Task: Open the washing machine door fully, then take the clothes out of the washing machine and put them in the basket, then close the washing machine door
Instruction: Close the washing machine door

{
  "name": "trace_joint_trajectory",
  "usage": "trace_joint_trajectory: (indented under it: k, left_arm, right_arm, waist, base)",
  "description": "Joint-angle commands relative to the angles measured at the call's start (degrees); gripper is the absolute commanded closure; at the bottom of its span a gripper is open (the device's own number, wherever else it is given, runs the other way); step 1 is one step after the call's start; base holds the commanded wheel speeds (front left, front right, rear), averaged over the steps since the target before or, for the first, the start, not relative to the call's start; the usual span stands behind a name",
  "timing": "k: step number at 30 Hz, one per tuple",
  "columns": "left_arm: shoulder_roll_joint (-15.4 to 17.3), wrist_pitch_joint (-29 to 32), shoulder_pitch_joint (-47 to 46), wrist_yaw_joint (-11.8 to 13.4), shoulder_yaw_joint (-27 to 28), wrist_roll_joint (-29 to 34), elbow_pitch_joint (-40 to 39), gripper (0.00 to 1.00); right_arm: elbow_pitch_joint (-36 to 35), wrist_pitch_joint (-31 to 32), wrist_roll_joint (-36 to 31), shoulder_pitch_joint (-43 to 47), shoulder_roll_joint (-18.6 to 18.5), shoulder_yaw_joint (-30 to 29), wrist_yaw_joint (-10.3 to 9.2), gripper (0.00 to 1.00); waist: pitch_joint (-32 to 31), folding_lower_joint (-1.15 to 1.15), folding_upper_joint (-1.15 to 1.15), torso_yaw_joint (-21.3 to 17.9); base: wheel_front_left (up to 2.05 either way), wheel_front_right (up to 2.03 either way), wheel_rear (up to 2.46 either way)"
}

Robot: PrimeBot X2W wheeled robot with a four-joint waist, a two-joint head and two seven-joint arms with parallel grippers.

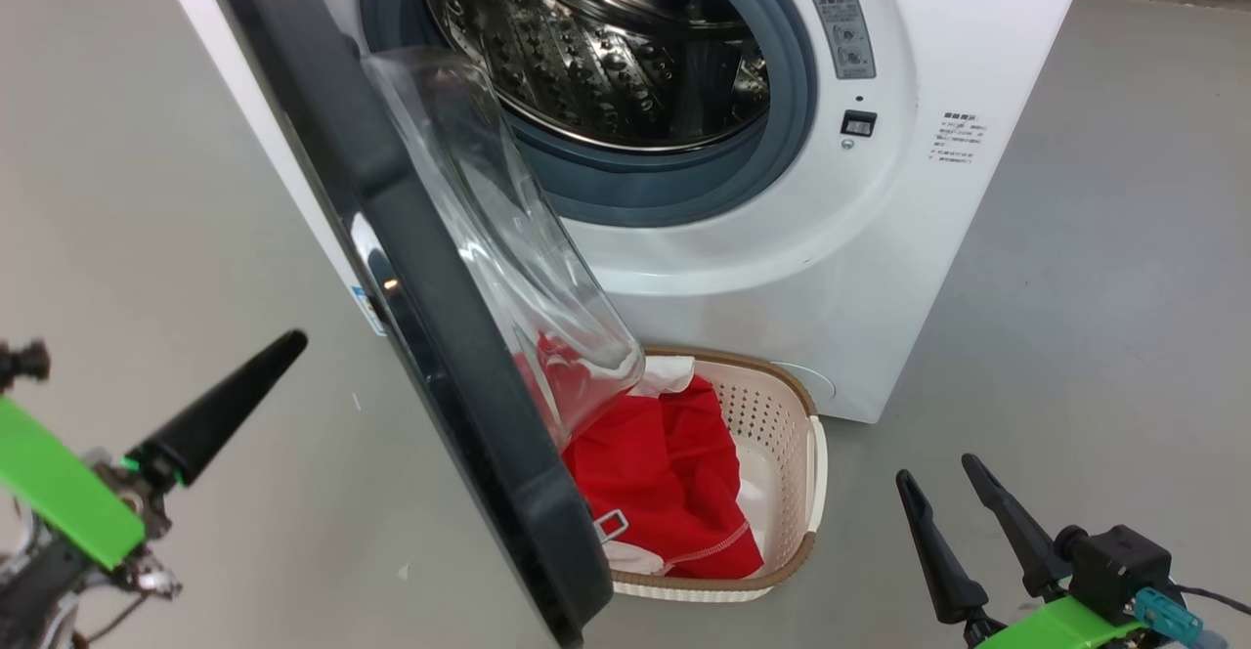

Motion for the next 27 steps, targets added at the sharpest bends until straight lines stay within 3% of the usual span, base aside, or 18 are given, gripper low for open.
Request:
trace_joint_trajectory:
  k: [1,16,27]
  left_arm:
    - [2.7,-0.9,-0.5,-0.4,2.9,0.7,-0.9,0.00]
    - [1.7,-15.7,8.2,-0.4,0.1,1.9,3.3,0.00]
    - [1.6,-27.5,12.3,-0.4,-5.7,3.7,6.6,0.00]
  right_arm:
    - [-1.5,-0.4,-0.2,-0.2,-0.6,1.3,0.36,0.00]
    - [-1.8,-0.4,-0.3,0.3,-1.3,0.4,0.36,0.00]
    - [-1.9,-0.4,-0.4,0.0,-1.5,0.2,0.36,0.00]
  waist:
    - [0.0,0.00,0.00,0.0]
    - [0.8,0.00,0.00,0.1]
    - [1.4,0.00,0.00,0.1]
  base:
    - [0.00,0.00,0.00]
    - [0.00,0.00,0.00]
    - [0.00,0.00,0.00]
